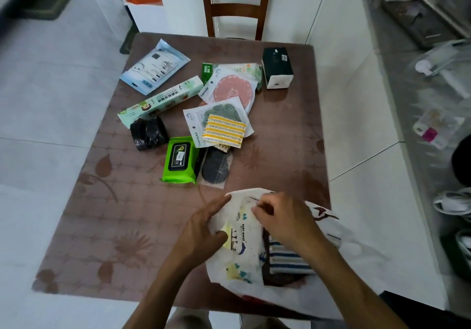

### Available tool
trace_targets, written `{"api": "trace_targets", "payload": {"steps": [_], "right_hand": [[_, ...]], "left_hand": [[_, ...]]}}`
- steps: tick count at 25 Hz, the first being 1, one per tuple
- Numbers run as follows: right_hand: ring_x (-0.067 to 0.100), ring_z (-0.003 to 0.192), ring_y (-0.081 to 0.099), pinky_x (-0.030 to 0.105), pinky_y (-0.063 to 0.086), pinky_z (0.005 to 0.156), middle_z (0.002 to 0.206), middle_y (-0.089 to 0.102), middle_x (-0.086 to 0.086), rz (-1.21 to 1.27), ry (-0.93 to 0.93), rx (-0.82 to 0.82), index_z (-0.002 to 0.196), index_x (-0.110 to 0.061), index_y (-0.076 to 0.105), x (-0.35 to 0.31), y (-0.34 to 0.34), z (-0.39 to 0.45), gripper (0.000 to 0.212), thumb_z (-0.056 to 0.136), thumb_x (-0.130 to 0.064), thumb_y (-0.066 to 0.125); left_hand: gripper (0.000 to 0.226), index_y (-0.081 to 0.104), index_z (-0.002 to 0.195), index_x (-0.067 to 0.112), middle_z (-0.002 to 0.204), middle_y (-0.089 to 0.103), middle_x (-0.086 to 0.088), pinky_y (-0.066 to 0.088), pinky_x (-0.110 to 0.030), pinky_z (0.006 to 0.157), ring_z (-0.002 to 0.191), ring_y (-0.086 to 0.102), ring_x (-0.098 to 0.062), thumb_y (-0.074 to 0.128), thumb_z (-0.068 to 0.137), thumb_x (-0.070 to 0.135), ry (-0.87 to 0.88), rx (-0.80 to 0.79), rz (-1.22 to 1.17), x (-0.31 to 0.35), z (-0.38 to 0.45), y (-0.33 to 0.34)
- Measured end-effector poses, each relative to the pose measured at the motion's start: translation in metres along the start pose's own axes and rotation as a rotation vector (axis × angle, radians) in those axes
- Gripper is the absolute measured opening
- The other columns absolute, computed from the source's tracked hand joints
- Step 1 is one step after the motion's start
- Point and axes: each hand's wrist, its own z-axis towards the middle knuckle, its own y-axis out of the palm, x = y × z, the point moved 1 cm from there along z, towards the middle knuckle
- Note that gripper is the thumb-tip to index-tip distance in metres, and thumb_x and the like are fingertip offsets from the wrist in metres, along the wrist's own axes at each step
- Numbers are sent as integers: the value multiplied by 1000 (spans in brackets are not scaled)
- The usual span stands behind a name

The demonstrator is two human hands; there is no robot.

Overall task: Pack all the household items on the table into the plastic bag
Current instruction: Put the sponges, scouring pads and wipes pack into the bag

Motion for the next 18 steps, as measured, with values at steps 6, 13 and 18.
{"api": "trace_targets", "payload": {"steps": [6, 13, 18], "right_hand": [[3, 63, 57, 21, 40, 54, 72, 65, -10, 135, -70, 97, 80, -24, 64, -46, 2, 44, 17, 92, -33, 57], [7, 63, 59, 27, 49, 58, 71, 65, -10, 183, 27, 188, 79, -24, 66, -9, 27, 20, 15, 90, -31, 59], [3, 72, 65, 16, 49, 55, 75, 70, -12, 318, 129, 271, 81, -23, 69, 43, 14, -18, 13, 90, -31, 63]], "left_hand": [[48, 55, 128, 13, 122, 61, -19, 51, -52, 90, 108, 60, -37, 69, 82, 11, -365, 552, 58, -51, 69, -41], [106, 18, 148, 25, 146, 39, -21, 33, -58, 104, 132, 41, -43, 81, 65, 44, -639, 324, 397, -98, 158, -71], [69, 43, 136, 12, 127, 58, -18, 52, -42, 90, 112, 60, -36, 76, 76, 19, -480, 493, -203, -85, 133, -49]]}}
